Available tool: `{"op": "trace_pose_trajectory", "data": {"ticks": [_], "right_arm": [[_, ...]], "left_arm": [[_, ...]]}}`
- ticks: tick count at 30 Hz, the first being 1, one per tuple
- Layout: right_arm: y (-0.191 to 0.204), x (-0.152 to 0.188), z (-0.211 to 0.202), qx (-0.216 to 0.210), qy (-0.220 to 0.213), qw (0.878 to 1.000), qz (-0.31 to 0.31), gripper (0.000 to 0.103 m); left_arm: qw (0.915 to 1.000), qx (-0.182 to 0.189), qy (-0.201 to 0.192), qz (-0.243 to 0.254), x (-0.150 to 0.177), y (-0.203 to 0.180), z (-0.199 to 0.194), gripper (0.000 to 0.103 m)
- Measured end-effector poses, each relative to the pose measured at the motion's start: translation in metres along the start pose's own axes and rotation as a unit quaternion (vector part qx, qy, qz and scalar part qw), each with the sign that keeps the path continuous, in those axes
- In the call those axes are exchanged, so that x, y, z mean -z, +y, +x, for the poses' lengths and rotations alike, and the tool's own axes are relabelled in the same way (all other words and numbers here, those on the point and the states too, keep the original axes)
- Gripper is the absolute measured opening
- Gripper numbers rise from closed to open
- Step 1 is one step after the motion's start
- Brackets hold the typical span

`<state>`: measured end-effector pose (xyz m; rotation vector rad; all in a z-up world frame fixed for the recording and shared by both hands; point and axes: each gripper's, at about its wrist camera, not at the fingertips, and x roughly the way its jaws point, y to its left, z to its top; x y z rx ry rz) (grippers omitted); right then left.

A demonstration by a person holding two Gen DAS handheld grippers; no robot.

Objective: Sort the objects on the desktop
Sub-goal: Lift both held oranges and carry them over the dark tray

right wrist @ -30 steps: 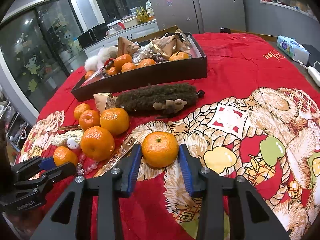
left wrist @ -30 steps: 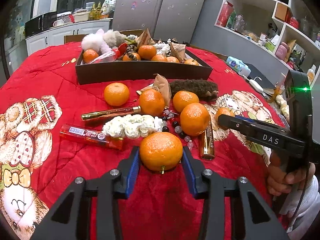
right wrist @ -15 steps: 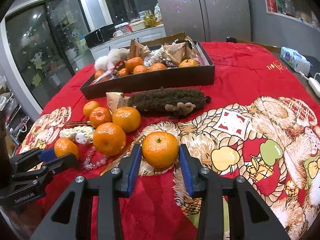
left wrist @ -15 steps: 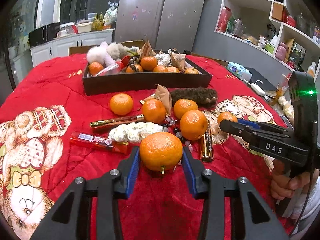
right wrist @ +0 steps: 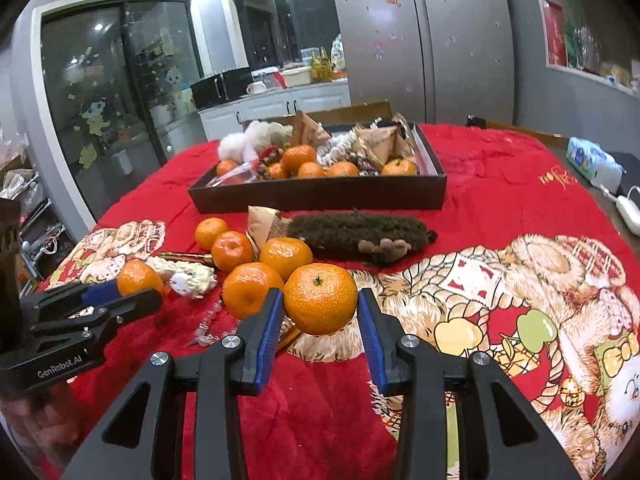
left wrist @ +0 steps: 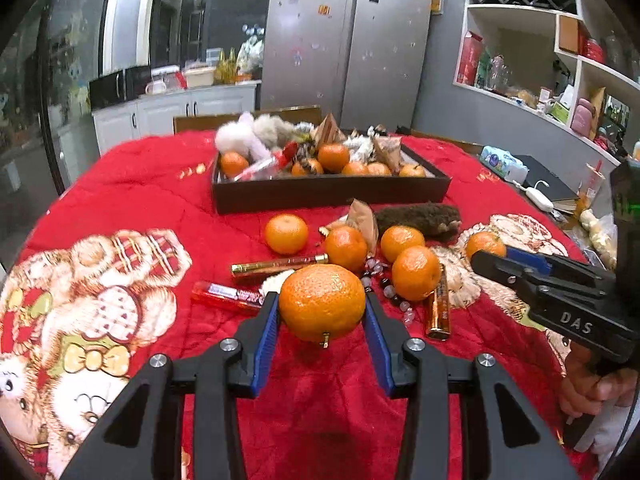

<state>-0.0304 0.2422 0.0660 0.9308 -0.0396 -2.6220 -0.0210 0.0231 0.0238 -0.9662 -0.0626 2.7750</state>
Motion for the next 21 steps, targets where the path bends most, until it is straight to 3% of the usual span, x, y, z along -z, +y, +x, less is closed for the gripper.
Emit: {"op": "trace_pose_trajectory", "data": {"ticks": [10, 21], "right_arm": [[0.008, -0.005, -0.008, -0.027, -0.006, 1.000, 0.014, 0.037], [0.012, -0.025, -0.013, -0.067, 0.025, 0.996, 0.048, 0.037]], "left_arm": [[0.9991, 0.027, 0.014, -0.031, -0.006, 0.006, -0.012, 0.042], [0.9992, 0.025, 0.022, 0.021, -0.032, -0.008, -0.019, 0.042]]}}
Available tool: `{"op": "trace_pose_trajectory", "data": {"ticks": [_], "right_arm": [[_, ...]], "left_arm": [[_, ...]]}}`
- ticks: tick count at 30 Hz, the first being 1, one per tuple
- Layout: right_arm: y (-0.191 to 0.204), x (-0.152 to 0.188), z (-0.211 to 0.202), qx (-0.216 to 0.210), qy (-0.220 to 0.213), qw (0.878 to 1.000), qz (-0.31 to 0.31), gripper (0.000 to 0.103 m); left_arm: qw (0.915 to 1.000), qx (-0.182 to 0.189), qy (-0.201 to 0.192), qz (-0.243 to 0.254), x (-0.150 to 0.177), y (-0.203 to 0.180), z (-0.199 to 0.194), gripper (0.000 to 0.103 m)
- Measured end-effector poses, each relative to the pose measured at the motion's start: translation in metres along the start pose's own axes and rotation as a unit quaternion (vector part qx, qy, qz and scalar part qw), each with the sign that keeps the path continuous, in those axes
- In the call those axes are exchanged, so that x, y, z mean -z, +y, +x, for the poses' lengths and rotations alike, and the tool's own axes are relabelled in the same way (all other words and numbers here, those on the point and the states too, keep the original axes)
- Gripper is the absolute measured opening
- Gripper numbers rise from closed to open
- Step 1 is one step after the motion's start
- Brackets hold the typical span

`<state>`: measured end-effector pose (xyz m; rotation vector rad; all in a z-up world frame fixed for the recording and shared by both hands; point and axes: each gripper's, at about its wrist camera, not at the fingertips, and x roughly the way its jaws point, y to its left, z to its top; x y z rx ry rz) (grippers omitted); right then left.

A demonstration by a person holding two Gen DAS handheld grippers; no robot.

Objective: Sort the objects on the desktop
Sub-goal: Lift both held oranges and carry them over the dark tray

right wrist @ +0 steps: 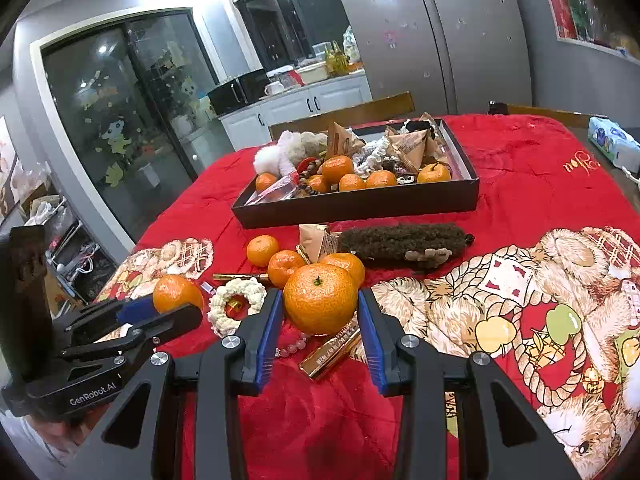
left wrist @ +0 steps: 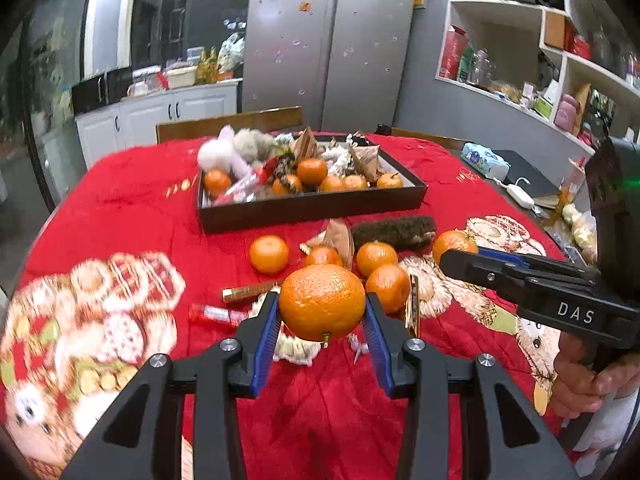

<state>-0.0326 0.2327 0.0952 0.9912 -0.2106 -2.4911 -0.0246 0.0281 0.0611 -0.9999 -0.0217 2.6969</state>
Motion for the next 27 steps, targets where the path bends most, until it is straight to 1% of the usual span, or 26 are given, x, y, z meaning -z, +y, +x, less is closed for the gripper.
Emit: {"op": "trace_pose_trajectory", "data": {"ticks": [4, 7, 12, 17, 22, 27], "right_arm": [[-0.001, -0.011, 0.003, -0.006, 0.015, 1.000, 0.012, 0.037], [-0.001, -0.021, 0.002, -0.005, 0.019, 1.000, 0.013, 0.037], [0.007, -0.041, -0.003, 0.012, 0.002, 1.000, -0.008, 0.037], [0.016, -0.065, -0.002, 0.020, -0.012, 0.999, -0.023, 0.037], [0.022, -0.090, 0.000, 0.028, -0.027, 0.999, -0.033, 0.037], [0.019, -0.115, 0.005, 0.036, -0.044, 0.998, -0.032, 0.037]], "left_arm": [[0.9998, 0.007, -0.007, 0.017, -0.016, -0.001, -0.002, 0.042], [0.9994, 0.009, -0.019, 0.027, -0.030, 0.000, -0.004, 0.043], [0.9990, 0.010, -0.035, 0.026, -0.058, 0.007, -0.003, 0.043], [0.9967, -0.024, -0.060, 0.048, -0.095, 0.016, 0.003, 0.043], [0.9977, -0.012, -0.059, 0.032, -0.125, 0.031, 0.013, 0.043], [0.9961, -0.019, -0.079, 0.033, -0.145, 0.041, 0.025, 0.043]]}}
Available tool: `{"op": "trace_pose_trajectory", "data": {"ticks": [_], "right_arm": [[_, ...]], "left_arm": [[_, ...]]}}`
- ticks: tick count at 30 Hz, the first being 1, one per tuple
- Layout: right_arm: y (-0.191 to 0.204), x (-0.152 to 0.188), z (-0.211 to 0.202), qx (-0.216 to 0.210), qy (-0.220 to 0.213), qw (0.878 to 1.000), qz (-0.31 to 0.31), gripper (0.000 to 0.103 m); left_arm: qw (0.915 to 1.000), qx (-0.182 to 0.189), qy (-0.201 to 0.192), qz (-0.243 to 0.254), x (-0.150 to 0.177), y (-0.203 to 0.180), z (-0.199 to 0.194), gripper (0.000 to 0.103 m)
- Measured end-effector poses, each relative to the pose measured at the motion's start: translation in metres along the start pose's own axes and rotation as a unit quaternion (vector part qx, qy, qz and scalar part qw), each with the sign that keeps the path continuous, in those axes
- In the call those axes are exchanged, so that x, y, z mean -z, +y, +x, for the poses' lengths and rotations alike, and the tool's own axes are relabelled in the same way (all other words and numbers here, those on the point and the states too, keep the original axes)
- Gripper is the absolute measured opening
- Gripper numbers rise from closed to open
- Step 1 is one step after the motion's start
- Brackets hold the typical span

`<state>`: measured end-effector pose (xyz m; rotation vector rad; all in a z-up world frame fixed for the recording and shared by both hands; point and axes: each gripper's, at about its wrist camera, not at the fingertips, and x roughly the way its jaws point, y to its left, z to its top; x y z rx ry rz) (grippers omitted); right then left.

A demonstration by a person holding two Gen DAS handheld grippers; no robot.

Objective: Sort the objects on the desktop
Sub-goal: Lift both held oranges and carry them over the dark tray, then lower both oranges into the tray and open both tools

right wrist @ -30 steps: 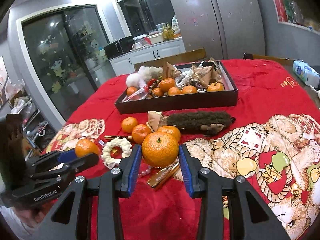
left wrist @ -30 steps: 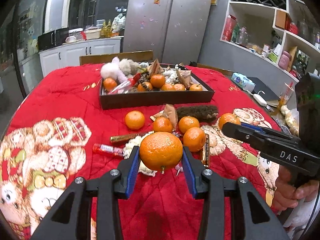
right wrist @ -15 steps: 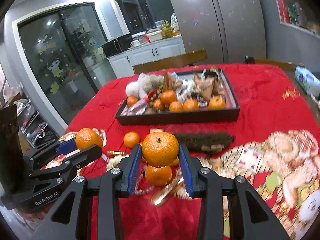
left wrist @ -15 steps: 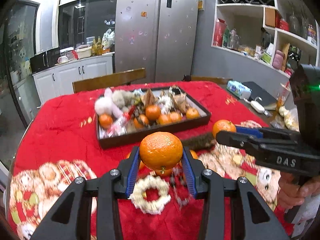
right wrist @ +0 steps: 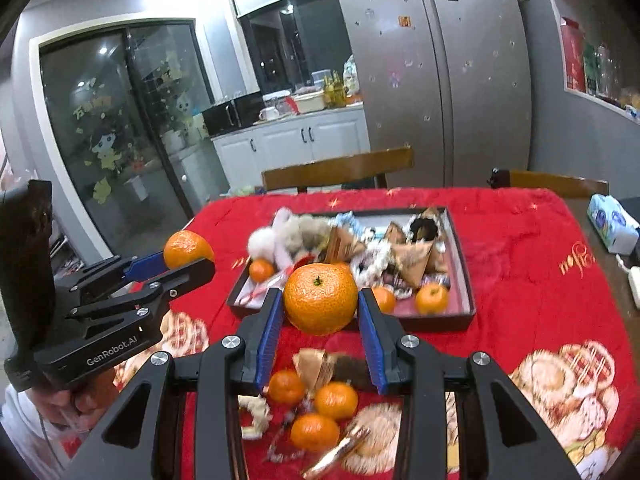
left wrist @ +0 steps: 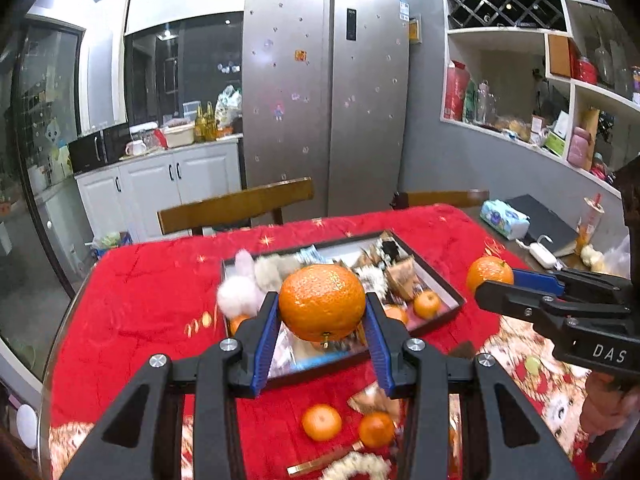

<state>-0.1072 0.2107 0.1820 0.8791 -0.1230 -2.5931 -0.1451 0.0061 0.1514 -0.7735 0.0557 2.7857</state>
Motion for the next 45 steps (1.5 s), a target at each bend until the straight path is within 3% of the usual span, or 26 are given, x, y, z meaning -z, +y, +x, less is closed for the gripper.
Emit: {"op": "trace_pose_trajectory", "data": {"ticks": [7, 19, 32, 45], "right_arm": [[-0.020, -0.020, 0.030, 0.010, 0.004, 1.000, 0.013, 0.037], [-0.056, -0.015, 0.099, 0.033, 0.055, 0.997, 0.041, 0.037], [-0.071, 0.005, 0.133, 0.067, 0.081, 0.994, 0.040, 0.037], [-0.076, 0.014, 0.143, 0.082, 0.080, 0.993, 0.017, 0.037]], "left_arm": [[0.9998, -0.003, -0.015, -0.010, -0.013, 0.017, 0.033, 0.043], [0.9971, 0.012, 0.059, -0.047, 0.018, 0.052, 0.113, 0.043], [0.9938, 0.011, 0.100, -0.046, 0.045, 0.046, 0.146, 0.043], [0.9965, 0.004, 0.079, -0.027, 0.057, 0.035, 0.139, 0.043]]}}
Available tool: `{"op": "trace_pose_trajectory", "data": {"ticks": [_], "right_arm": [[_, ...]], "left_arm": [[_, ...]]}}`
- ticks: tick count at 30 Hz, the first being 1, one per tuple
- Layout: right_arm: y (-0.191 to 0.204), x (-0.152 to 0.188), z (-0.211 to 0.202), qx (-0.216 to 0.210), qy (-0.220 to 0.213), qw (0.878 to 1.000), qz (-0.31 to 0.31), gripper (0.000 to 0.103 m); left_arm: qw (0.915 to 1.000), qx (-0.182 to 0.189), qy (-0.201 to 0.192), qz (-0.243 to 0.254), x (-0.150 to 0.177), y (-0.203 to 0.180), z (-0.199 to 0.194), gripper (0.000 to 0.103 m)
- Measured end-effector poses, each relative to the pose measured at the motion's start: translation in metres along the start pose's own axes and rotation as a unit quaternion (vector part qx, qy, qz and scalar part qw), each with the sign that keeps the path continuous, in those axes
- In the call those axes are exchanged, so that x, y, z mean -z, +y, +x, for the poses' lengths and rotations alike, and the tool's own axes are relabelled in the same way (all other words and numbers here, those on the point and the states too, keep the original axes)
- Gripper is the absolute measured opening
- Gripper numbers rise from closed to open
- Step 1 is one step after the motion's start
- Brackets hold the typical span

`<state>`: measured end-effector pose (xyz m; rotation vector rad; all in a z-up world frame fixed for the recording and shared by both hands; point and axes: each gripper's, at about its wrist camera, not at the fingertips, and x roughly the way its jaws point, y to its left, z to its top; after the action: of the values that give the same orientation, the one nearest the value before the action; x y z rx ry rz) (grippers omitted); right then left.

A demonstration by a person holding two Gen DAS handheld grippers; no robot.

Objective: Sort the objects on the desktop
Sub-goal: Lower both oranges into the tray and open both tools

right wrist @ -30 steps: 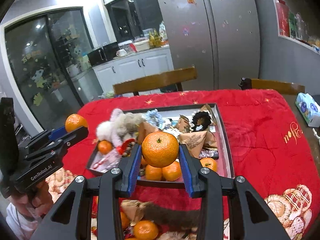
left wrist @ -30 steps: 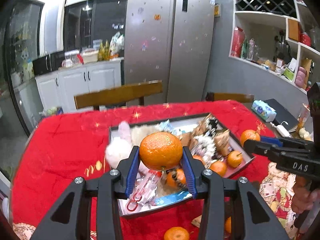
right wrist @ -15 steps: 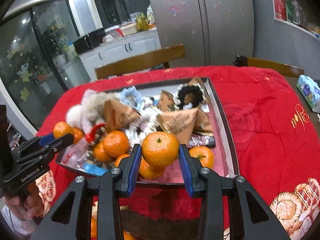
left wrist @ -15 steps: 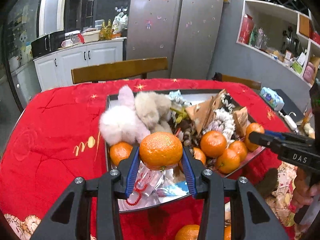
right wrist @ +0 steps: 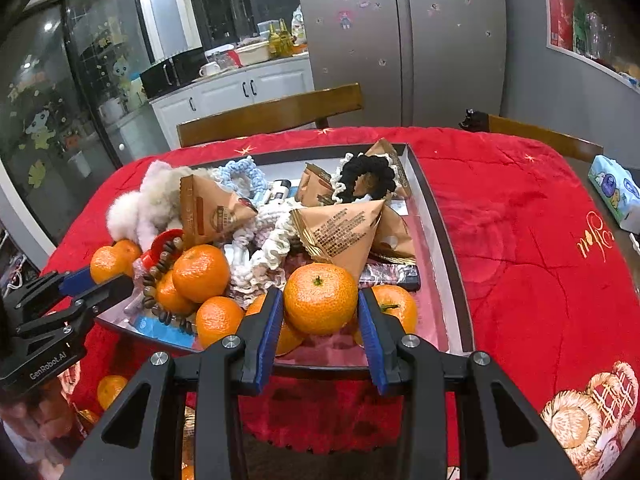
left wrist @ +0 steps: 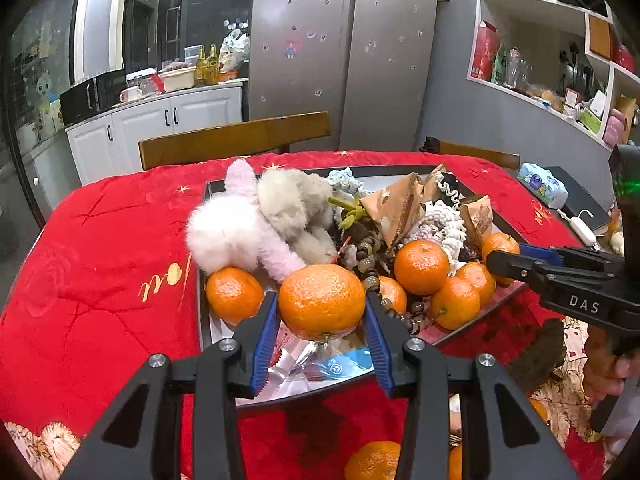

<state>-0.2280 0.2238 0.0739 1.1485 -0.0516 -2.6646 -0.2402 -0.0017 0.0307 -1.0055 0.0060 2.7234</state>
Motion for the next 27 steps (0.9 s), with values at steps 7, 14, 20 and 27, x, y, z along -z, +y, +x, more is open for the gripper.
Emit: {"op": "trace_pose_trajectory", "data": {"ticks": [7, 14, 20, 27], "right_arm": [[0.0028, 0.0034, -0.0015, 0.004, -0.011, 1.000, -0.016, 0.037], [0.0016, 0.0048, -0.0024, 0.000, -0.019, 1.000, -0.019, 0.037], [0.0012, 0.0043, -0.0034, -0.004, -0.020, 1.000, -0.018, 0.038], [0.0033, 0.0024, -0.0084, -0.005, -0.030, 0.999, -0.028, 0.048]], "left_arm": [[0.9991, -0.020, -0.017, 0.033, 0.0105, -0.0098, -0.0018, 0.043], [0.9996, -0.011, -0.018, 0.021, 0.0102, -0.0056, -0.0019, 0.043], [0.9992, -0.016, -0.020, 0.031, 0.0108, -0.0076, -0.0009, 0.043], [0.9988, -0.033, -0.007, 0.034, 0.0104, -0.0094, 0.0033, 0.059]]}}
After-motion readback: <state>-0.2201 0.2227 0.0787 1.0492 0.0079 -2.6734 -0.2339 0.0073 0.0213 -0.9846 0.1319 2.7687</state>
